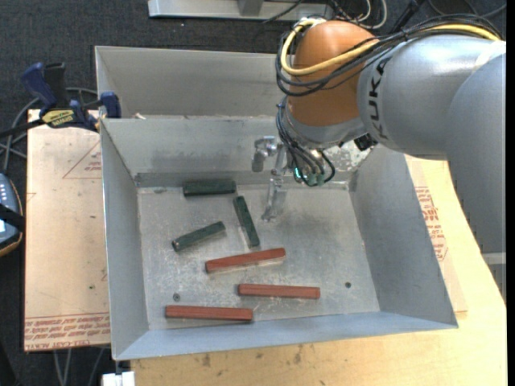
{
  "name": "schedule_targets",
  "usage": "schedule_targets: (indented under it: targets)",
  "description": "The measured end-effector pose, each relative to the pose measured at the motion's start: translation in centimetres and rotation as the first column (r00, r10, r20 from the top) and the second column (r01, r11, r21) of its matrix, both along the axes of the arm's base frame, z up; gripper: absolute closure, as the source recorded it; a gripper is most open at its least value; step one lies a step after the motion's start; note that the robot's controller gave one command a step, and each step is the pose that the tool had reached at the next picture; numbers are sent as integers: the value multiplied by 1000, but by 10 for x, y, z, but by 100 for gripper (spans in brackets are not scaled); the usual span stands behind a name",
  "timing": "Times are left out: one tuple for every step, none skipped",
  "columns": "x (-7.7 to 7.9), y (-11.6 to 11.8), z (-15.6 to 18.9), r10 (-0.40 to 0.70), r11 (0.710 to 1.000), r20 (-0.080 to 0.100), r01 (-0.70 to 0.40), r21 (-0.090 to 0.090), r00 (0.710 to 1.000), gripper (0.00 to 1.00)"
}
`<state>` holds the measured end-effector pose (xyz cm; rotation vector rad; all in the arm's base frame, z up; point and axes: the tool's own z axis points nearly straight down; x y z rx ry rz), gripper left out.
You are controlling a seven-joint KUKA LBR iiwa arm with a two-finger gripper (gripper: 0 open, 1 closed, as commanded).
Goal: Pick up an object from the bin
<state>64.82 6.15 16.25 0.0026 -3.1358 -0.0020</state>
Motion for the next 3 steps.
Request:
schedule_targets:
  targets:
    - [-5,80,-93,-141,990,12,141,3,990,0]
    - [-28,100,-61,-182,983,7,182,2,983,0]
    - [-44,102,-63,-120,993,6,120,-1,993,0]
